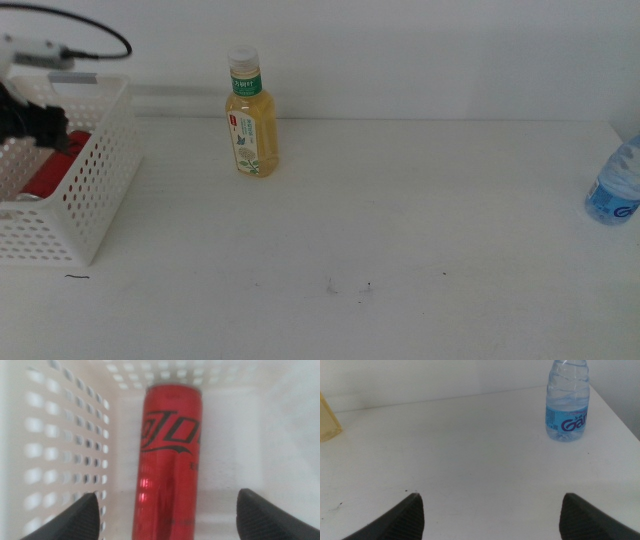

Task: Use arms to grab the bottles and put them into the dustbin to the left of the table.

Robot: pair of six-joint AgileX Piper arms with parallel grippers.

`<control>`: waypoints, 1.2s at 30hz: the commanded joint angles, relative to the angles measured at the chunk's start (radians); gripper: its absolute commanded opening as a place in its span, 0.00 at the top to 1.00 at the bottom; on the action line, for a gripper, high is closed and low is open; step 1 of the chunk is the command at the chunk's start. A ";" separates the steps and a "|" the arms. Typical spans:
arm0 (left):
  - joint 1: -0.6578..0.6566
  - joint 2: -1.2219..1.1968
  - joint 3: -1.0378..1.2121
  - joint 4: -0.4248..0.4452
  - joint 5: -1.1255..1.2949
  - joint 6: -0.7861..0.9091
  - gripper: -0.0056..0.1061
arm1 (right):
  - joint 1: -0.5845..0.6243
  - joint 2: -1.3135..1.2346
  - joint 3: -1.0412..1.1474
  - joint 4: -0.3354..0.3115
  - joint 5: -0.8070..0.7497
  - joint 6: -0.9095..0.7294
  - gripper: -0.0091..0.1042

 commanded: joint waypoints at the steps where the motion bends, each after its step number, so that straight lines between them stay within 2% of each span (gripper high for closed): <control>1: -0.006 -0.085 0.011 -0.014 0.034 -0.030 0.11 | -0.008 -0.004 0.004 -0.010 -0.010 -0.006 0.16; 4: -0.040 -0.213 0.096 -0.020 0.039 -0.050 0.11 | -0.008 -0.004 0.004 -0.010 -0.010 -0.006 0.16; 6: -0.082 -0.318 0.187 -0.067 0.033 -0.052 0.11 | -0.008 -0.004 0.004 -0.010 -0.010 -0.006 0.16; 10: -0.214 -0.547 0.433 -0.082 -0.147 -0.204 0.11 | -0.008 -0.004 0.004 -0.010 -0.010 -0.006 0.16; 14: -0.422 -0.752 0.756 -0.081 -0.551 -0.326 0.11 | -0.008 -0.004 0.004 -0.010 -0.010 -0.006 0.16; 17: -0.537 -0.832 1.004 -0.079 -0.904 -0.336 0.11 | -0.008 -0.004 0.004 -0.010 -0.010 -0.006 0.16; 22: -0.629 -0.815 1.320 -0.079 -1.469 -0.338 0.11 | -0.008 -0.004 0.004 -0.010 -0.010 -0.006 0.16; 26: -0.629 -0.725 1.360 -0.051 -1.568 -0.338 0.11 | -0.008 -0.004 0.004 -0.010 -0.010 -0.006 0.16; 36: -0.629 -0.405 1.205 0.044 -1.687 -0.416 0.11 | -0.008 -0.004 0.004 -0.010 -0.010 -0.006 0.16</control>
